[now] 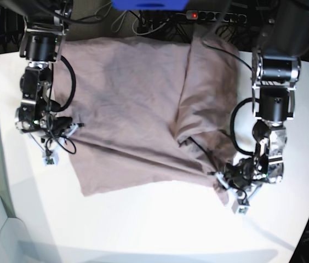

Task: Layout the t-shirt on the table in an organized manner, then fold the t-shirt properly
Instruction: 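Pull the folded side back with the left gripper to straighten the fold, then drag the held shirt edge outward with the left gripper to unfold it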

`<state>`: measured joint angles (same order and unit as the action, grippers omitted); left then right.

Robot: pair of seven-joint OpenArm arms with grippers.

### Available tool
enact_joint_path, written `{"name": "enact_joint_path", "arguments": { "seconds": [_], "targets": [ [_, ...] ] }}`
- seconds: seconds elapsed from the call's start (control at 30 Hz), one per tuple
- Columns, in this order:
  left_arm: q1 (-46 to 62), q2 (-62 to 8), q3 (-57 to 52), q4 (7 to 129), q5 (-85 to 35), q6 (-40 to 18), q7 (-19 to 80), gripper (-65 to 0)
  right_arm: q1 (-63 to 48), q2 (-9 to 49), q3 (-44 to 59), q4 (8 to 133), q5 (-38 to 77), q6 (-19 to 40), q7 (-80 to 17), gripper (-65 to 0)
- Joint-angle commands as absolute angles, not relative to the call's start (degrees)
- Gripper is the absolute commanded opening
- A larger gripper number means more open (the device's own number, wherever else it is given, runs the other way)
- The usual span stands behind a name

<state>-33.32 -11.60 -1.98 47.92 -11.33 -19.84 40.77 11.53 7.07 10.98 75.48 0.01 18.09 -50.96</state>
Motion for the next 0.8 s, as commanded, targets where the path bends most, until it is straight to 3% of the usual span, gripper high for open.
{"name": "enact_joint_path", "arguments": {
  "seconds": [0.0,0.1,0.23,0.47,0.57,0.67,0.77],
  "targets": [
    [-35.74,-11.91,-2.24,49.01,-11.12,-20.0,38.29,-47.0,12.44,7.34,11.03,76.35,0.04,17.89,-50.86,-65.0],
    [-34.59,-12.26,-2.24,48.84,-8.66,-20.0,37.41,-40.1,12.44,7.25,11.03,76.35,0.04,17.89,-50.95,-65.0],
    [-34.24,-13.32,-2.42,49.54,-9.8,-20.79,38.29,-39.9,12.44,7.25,11.03,76.26,0.04,17.89,-50.95,-65.0],
    [-25.89,-17.63,-6.02,65.98,-27.12,-20.7,50.15,-39.0,11.56,7.25,11.03,76.26,0.04,17.89,-50.77,-65.0],
    [-20.09,-17.63,-11.12,72.4,-30.9,-20.44,50.42,-31.2,11.38,7.25,11.03,76.26,0.04,17.89,-50.77,-65.0],
    [-14.55,-17.1,-14.9,76.7,-33.36,-20.7,50.59,-14.9,11.38,7.25,11.03,76.26,0.04,17.98,-50.77,-65.0],
    [-9.8,-16.84,-15.52,78.2,-36.0,-20.7,49.98,-3.4,11.38,7.16,11.03,76.26,0.04,17.98,-50.77,-65.0]
  ]
}}
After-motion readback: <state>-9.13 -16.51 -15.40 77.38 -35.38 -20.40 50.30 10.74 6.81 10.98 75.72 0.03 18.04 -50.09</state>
